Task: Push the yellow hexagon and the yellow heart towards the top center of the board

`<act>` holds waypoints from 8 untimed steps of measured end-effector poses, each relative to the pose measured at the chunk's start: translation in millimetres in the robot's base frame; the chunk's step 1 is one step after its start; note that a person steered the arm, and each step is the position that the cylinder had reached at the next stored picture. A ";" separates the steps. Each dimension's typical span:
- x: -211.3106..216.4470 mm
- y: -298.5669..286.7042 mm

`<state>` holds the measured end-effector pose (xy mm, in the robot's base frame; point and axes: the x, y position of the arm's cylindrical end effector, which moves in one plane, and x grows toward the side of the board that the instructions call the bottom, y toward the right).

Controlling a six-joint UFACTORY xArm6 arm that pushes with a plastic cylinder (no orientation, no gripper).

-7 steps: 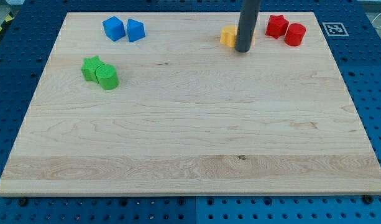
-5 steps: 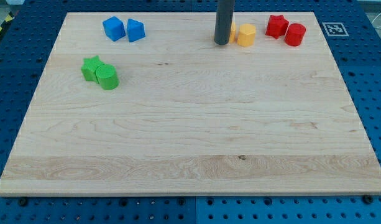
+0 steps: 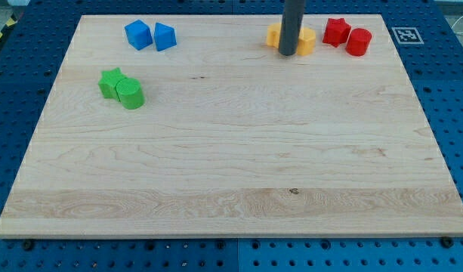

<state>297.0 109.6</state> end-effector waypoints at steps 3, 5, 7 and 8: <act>33.4 39.4; 33.8 49.4; 35.2 49.4; 35.2 49.8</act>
<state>332.2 159.3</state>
